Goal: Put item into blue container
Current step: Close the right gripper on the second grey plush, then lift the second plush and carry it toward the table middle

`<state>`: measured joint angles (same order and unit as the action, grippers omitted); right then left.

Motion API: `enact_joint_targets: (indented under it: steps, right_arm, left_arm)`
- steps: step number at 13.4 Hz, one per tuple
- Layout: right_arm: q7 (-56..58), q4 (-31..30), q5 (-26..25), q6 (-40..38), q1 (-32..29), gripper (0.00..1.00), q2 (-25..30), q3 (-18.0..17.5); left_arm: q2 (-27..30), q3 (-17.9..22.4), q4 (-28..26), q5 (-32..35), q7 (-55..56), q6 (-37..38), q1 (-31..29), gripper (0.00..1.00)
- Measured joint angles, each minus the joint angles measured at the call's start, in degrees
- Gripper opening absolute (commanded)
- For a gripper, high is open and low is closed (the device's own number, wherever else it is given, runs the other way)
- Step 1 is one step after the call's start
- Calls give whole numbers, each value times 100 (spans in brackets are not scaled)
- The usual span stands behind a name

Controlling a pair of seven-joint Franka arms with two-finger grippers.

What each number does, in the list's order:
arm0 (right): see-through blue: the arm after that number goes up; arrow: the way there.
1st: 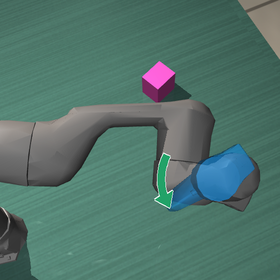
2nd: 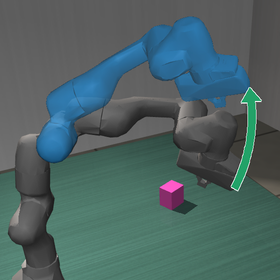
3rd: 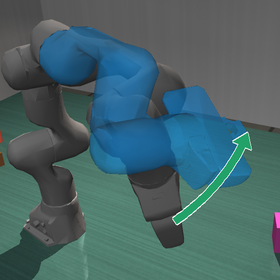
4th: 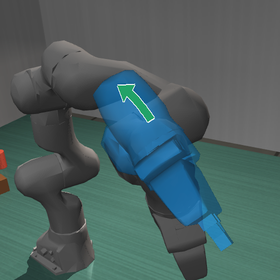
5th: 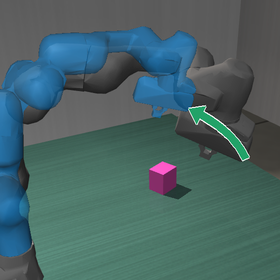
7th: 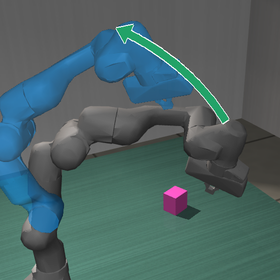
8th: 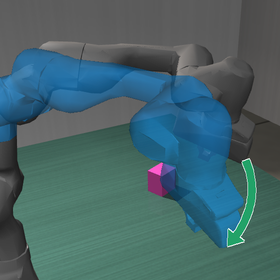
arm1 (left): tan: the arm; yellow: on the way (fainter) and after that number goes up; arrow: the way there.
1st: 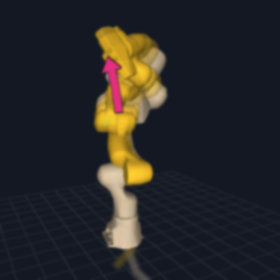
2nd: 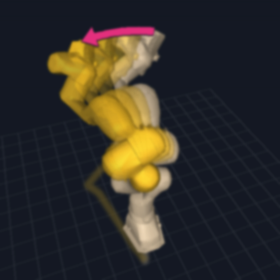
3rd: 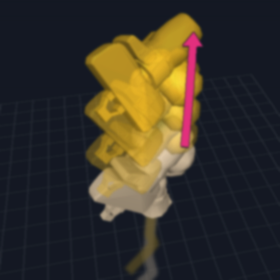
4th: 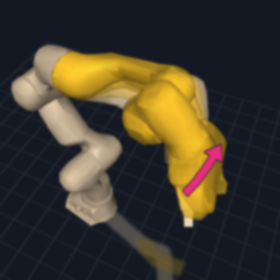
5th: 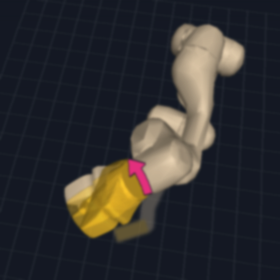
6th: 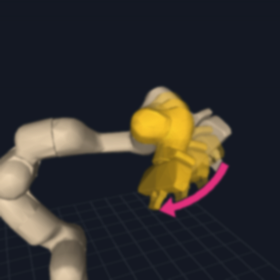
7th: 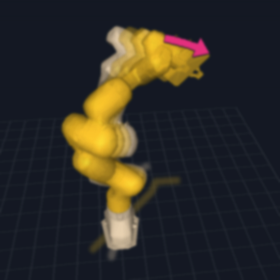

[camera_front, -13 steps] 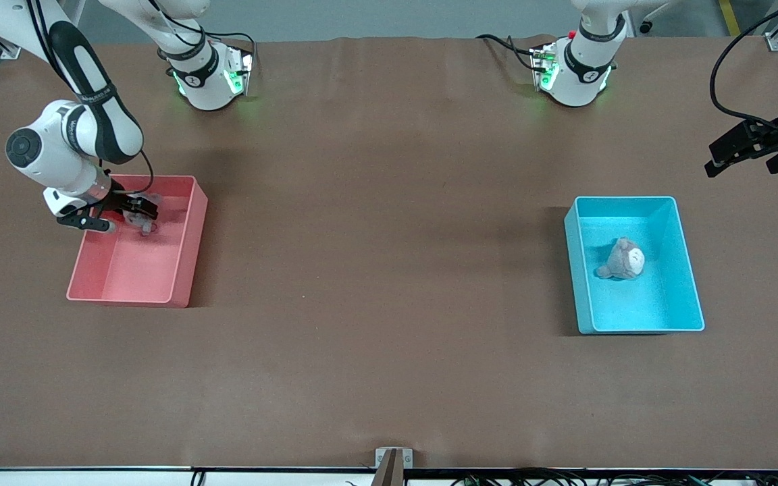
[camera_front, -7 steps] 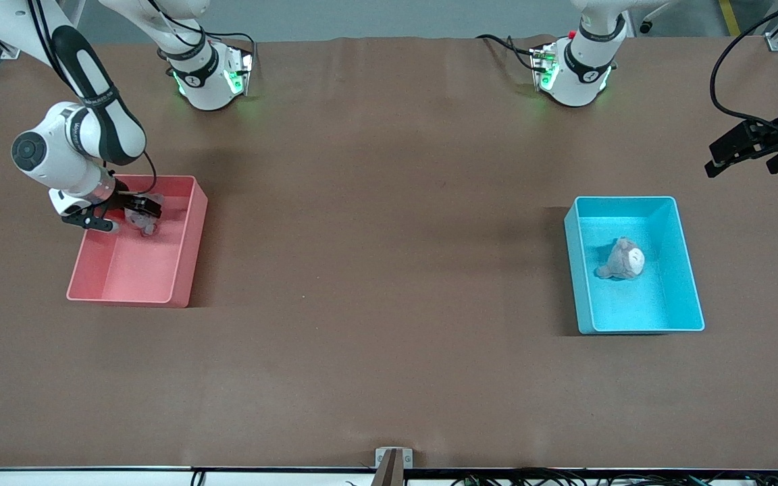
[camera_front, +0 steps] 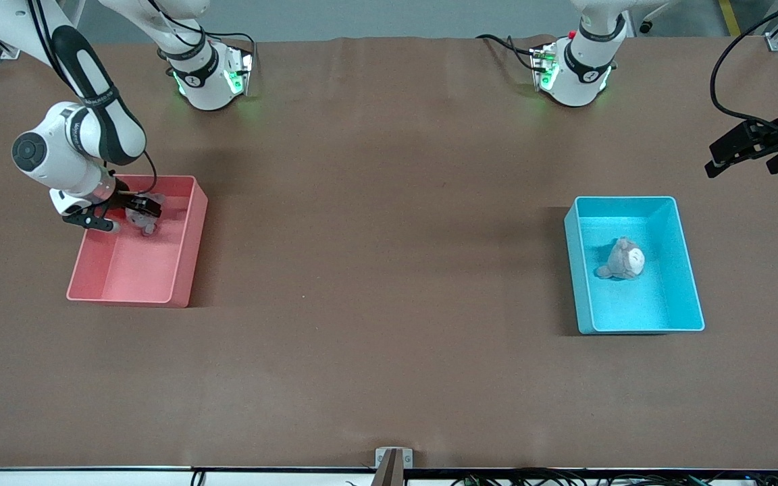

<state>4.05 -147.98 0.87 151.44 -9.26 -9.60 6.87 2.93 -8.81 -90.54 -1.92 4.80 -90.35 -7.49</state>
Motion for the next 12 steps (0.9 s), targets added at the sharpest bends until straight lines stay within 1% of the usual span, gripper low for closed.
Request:
enact_joint_targets:
  steps: [2,4,5,10,12]
  right_arm:
    - [-1,0,0,-21,0,69,0,-2]
    - [-3,1,0,-60,0,63,0,-2]
    - [-3,2,0,-72,0,57,1,-2]
    - [-7,26,0,-138,0,17,8,-2]
    - [-11,39,0,-207,0,7,8,-2]
  left_arm:
    - [0,0,0,0,0,0,0,100]
    - [0,0,0,0,0,0,0,100]
    - [-1,1,0,0,0,0,-1,100]
    - [-14,2,0,0,0,0,-2,100]
    - [-15,2,0,0,0,0,-2,100]
